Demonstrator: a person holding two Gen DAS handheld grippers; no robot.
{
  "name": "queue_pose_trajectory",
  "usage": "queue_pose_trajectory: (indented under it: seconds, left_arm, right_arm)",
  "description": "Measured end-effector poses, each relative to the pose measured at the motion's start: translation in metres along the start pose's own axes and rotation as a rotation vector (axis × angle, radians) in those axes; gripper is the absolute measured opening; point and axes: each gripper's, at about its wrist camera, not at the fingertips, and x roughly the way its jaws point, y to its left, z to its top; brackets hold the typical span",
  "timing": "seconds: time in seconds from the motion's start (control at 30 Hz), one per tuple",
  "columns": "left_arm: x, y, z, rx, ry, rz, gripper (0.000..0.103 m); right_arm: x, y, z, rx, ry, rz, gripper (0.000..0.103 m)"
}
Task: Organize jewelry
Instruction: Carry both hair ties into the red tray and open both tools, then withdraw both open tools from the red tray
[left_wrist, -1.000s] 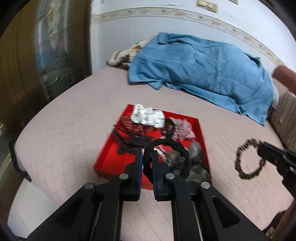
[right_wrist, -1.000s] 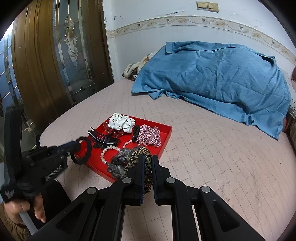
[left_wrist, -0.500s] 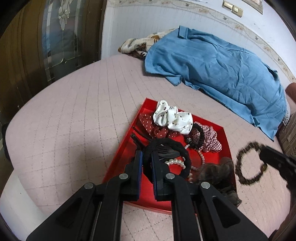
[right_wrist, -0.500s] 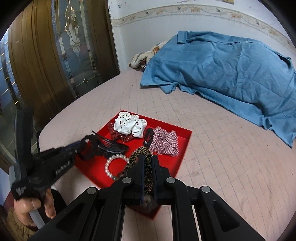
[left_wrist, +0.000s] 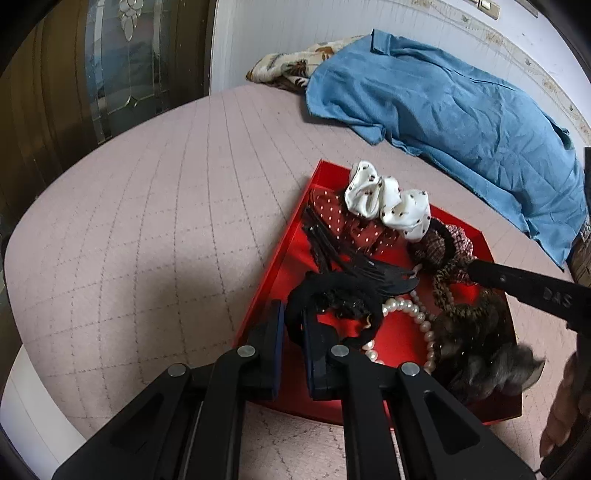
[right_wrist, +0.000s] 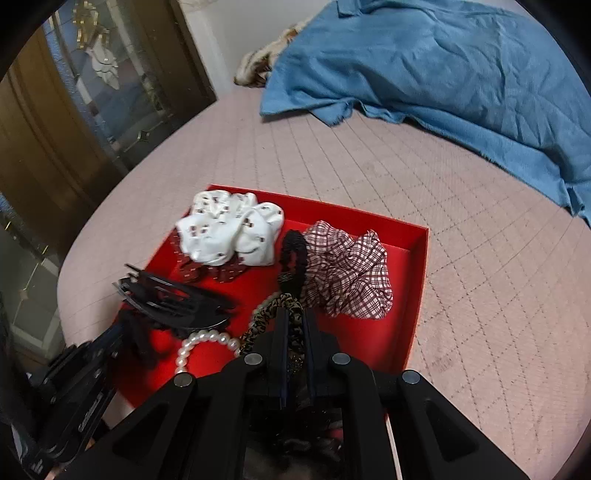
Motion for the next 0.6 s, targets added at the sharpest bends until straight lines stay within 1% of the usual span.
queue_pose_trajectory:
  seconds: [0.2,0.37,0.43,0.47,0.5,0.57,0.6]
  left_arm:
    - [0.001,-0.001,-0.001,0.013,-0.009,-0.003,0.009]
    - [0.001,-0.002,-0.002,0.022,-0.015,-0.002,0.009]
    - [0.001,-0.003,-0.003,0.023,-0.02,-0.006,0.014]
    - [0.0,-0.003,-0.003,0.024,-0.026,-0.008,0.02]
    - [-0.001,-0.004,-0.003,0.026,-0.029,-0.017,0.023]
    - [-0.004,-0.007,-0.004,0.036,-0.039,-0.022,0.028]
    - [-0.005,-0.009,-0.005,0.044,-0.049,-0.019,0.031]
  right_arm:
    - [0.012,-0.005,0.003,0.005,0.008,-0.036,0.009]
    - [0.016,-0.003,0.001,-0.043,-0.003,-0.115,0.009]
    - [0.015,-0.004,0.0,-0.047,-0.004,-0.128,0.009]
    - [0.014,-0.004,-0.001,-0.044,-0.005,-0.125,0.009]
    - [0.012,-0.005,-0.001,-0.041,-0.006,-0.12,0.01]
    - [0.006,-0.006,0.0,-0.031,-0.019,-0.108,0.018]
    - [0.003,-0.005,0.0,-0.03,-0.027,-0.106,0.03]
